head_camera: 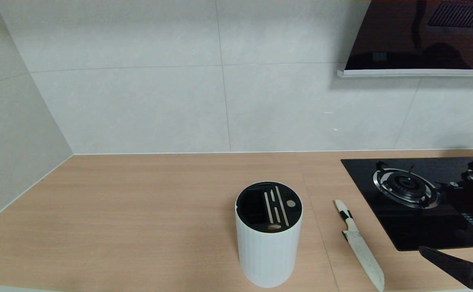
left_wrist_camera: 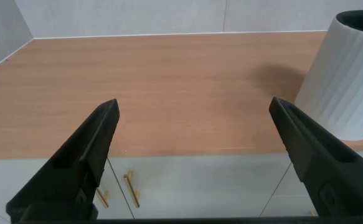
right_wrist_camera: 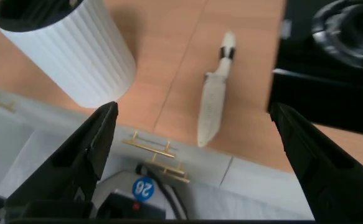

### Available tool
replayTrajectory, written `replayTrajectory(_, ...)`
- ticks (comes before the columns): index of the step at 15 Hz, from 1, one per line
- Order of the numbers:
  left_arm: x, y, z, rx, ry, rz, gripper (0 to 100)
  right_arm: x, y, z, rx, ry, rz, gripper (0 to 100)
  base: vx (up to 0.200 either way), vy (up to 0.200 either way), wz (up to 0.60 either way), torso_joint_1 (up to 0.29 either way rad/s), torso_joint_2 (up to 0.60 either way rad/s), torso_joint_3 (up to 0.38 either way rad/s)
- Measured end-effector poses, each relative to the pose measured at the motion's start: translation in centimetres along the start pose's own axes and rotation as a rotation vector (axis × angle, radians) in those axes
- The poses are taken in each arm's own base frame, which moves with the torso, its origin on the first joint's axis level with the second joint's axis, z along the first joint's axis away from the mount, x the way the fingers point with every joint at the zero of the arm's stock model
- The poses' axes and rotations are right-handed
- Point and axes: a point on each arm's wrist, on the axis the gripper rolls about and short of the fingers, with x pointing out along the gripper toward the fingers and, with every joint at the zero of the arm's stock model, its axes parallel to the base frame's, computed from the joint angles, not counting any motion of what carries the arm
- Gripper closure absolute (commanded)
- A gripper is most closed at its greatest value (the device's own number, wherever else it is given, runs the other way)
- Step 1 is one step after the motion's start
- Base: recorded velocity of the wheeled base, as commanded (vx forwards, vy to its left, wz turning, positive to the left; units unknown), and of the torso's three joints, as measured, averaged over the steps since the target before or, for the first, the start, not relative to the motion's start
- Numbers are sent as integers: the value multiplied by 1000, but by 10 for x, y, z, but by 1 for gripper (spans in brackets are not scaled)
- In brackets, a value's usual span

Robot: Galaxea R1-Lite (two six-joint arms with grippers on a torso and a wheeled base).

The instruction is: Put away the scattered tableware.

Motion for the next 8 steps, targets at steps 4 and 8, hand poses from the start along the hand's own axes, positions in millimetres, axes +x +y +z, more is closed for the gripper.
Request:
replayTrajectory(4, 0, 0, 0, 0, 0, 0, 0, 51, -6, 5, -7, 43, -26, 0, 0, 0, 0, 0, 0, 0)
replayTrajectory(8, 0, 0, 0, 0, 0, 0, 0, 100, -6, 5, -26, 124, -111, 0, 0, 0, 0, 0, 0, 0)
